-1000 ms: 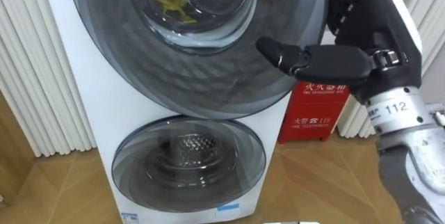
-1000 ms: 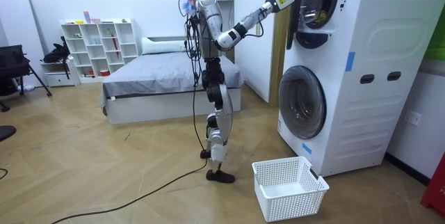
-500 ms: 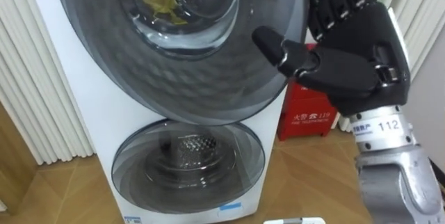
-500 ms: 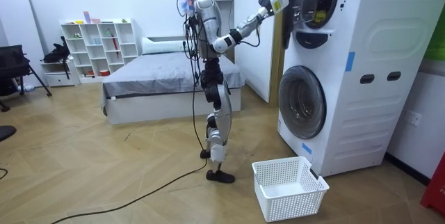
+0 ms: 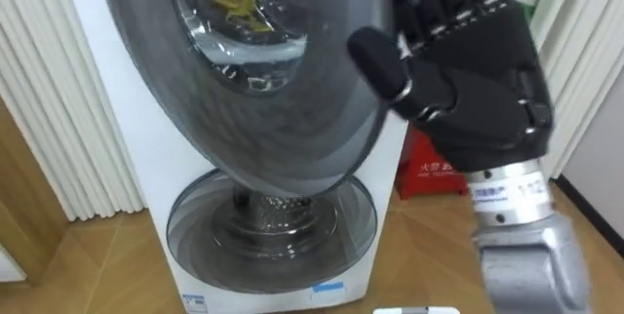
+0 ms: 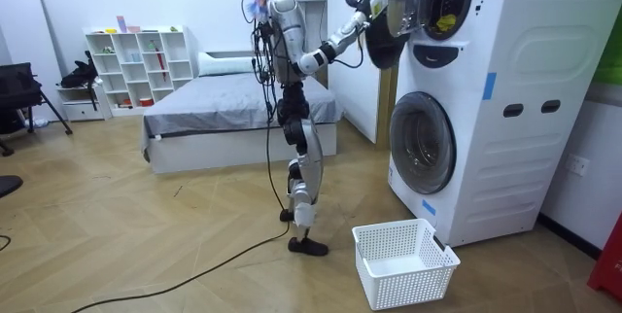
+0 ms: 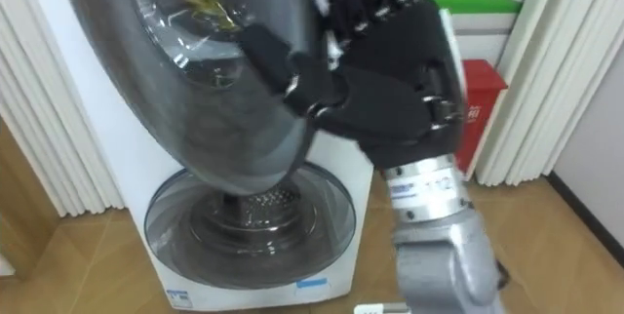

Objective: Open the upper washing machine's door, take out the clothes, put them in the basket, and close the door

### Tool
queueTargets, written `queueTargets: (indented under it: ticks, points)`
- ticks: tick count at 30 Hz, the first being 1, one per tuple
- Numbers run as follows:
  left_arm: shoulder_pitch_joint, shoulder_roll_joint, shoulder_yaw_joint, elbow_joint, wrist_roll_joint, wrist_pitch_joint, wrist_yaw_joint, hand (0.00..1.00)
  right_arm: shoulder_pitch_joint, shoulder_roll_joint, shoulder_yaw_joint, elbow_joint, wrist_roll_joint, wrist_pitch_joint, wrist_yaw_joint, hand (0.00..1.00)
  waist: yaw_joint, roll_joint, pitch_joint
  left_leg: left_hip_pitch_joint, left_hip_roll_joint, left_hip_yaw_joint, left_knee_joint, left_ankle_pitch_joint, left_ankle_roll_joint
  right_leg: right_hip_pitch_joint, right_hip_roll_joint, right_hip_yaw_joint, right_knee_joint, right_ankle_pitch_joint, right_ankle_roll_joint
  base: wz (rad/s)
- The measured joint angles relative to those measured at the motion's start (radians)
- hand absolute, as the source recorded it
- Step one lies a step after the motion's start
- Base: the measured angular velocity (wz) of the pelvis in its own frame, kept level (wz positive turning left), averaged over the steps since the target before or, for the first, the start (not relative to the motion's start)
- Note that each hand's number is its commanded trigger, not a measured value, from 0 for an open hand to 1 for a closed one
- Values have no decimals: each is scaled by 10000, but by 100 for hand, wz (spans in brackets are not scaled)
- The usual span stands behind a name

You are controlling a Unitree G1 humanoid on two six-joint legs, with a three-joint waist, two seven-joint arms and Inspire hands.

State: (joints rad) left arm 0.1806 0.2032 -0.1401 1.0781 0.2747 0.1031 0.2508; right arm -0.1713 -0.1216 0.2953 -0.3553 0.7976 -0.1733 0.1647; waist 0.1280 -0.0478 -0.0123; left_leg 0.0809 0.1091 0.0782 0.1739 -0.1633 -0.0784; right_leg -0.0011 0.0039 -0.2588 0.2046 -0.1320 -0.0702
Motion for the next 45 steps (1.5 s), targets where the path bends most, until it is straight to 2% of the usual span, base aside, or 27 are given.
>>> queueTargets:
  ticks: [3, 5, 7, 9, 10, 12, 14, 20, 21, 23, 31, 35, 38, 42, 45]
  points:
    - [-15, -81, 49, 15, -5, 1, -5, 0, -47, 109, 456, -51, 80, -79, 767, 0, 253, -84, 1, -52, 2, -130, 17, 22, -18, 97, -48, -231, -11, -58, -4, 28]
    - [-32, -83, 97, 12, -81, -1, -4, 0, -42, 142, 745, 102, 146, -47, 1106, 0, 405, -203, 42, -86, -2, -301, 74, 24, -23, 184, -68, -419, -35, -89, -7, 31]
    - [-40, -111, 94, 13, -106, -1, -5, 0, -99, 166, 1042, 125, 305, 191, 1446, 0, 613, -306, 17, -166, -11, -440, 121, 22, -27, 217, -69, -504, -72, -114, 8, 24]
    - [-53, -166, 81, 14, -337, 1, -4, 0, -283, 164, 1625, 414, 373, 658, 1777, 0, 949, -323, 26, -199, -31, -525, 56, 18, -30, 235, -76, -562, -72, -122, 21, 13]
    - [-72, -163, 87, 14, -427, 3, -5, 0, -287, 155, 1777, 502, 344, 861, 1874, 0, 1007, -329, 30, -207, -41, -562, 42, 17, -31, 238, -83, -597, -67, -130, 28, 22]
    - [-98, -156, 91, 15, -475, 9, -12, 0, -314, 64, 2316, 811, 173, 1624, 2182, 0, 1195, -354, 48, -273, -119, -788, -24, 15, -31, 214, -161, -749, 3, -197, 37, 27]
    - [-99, -154, 121, 20, -469, 11, -21, 0, -321, -38, 2443, 816, -9, 1958, 2419, 0, 1301, -377, 65, -331, -173, -917, -78, 16, -26, 192, -204, -835, 9, -209, 27, 23]
    - [-150, -136, 210, 23, -466, 49, -20, 0, -442, -69, 2506, 815, -185, 2112, 2782, 0, 1431, -425, 127, -337, -215, -1056, -131, -13, 24, 294, -194, -1008, -88, -249, 56, 9]
    - [-202, -130, 212, 22, -467, 38, 2, 0, -461, -87, 2503, 815, -182, 2135, 2757, 0, 1455, -432, 174, -319, -218, -1054, -131, -12, 25, 360, -194, -1012, -188, -246, 61, 0]
    - [-281, -138, 209, 23, -470, 19, 18, 0, -462, -100, 2503, 815, -181, 2175, 2734, 0, 1492, -448, 202, -319, -220, -1005, -139, -16, 31, 365, -193, -1004, -224, -260, 83, 0]
    - [-369, -167, 300, 22, -465, -18, 29, 0, -469, -179, 2411, 814, -232, 2178, 2692, 0, 1495, -441, 215, -360, -222, -808, -203, -16, 31, 377, -192, -978, -410, -300, 130, 0]
    - [-338, -209, 616, 22, -468, -165, 67, 0, -482, -378, 1954, 764, -595, 2179, 2548, 0, 1437, -426, 225, -329, -234, -763, -222, -16, 31, 407, -190, -1003, -496, -306, 149, 2]
    - [-333, -337, 976, 23, -463, -224, 92, 0, -482, -441, 1425, 592, -926, 2178, 2430, 0, 1401, -390, 248, -335, -233, -516, -222, -15, 32, 401, -209, -998, -508, -305, 152, 0]
    - [-112, -333, 1388, 41, -458, -287, 90, 0, -465, -852, 524, 472, -1317, 2177, 2188, 0, 1107, -325, 281, -322, -231, -497, -222, -16, 32, 461, -201, -966, -548, -305, 155, -2]
    - [67, -335, 1520, 41, -452, -396, 108, 0, -457, -870, 20, 452, -1472, 2170, 1885, 0, 840, -284, 270, -263, -234, -479, -219, -16, 32, 520, -200, -958, -572, -313, 165, -1]
